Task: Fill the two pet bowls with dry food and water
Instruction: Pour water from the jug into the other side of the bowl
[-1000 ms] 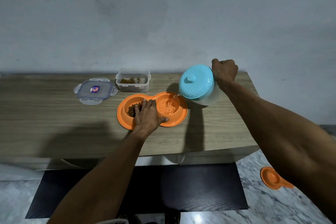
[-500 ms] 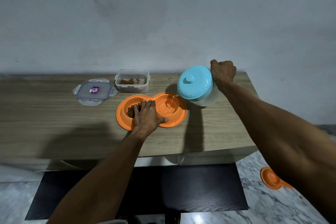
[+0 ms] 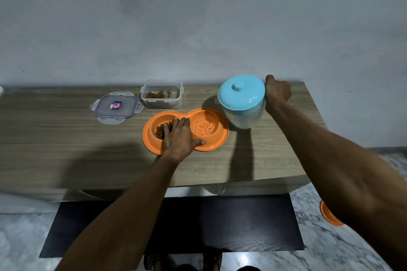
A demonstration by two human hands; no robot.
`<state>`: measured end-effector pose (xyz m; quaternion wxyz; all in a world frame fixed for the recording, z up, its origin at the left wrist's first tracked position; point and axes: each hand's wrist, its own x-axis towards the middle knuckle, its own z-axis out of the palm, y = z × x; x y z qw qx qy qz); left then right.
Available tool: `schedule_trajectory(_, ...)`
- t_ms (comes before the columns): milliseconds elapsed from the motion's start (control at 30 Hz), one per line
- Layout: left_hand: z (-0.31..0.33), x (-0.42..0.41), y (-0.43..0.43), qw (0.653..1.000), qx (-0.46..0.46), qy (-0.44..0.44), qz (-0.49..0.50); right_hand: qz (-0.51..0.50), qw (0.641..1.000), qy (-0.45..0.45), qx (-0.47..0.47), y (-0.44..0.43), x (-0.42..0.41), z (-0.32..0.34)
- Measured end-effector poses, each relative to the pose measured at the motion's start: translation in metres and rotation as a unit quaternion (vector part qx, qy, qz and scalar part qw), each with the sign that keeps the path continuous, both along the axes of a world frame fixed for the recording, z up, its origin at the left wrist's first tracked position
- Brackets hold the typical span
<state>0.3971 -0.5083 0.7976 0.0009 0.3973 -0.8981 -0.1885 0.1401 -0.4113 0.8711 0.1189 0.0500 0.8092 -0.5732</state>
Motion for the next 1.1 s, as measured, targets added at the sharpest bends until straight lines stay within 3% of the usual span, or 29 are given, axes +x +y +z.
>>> schedule_trajectory(367,-0.002,-0.002,-0.002,1.0,-0.008,-0.017,-0.005,-0.051,0.995,-0.069,-0.051,0.006,-0.022,-0.023)
schedule_trajectory(800,0.0,0.005,-0.004,0.999,-0.002,-0.028,-0.036,-0.06,0.988,-0.076,-0.12,0.025,-0.01,-0.026)
schedule_trajectory(967,0.006,0.019,-0.01,1.0,0.0,0.026,0.012,-0.094,0.992,-0.046,-0.071,0.037,0.007,-0.02)
schedule_trajectory(1100,0.012,0.037,-0.023,0.994,0.008,0.07,0.088,-0.159,0.984,-0.082,-0.014,0.037,0.045,-0.031)
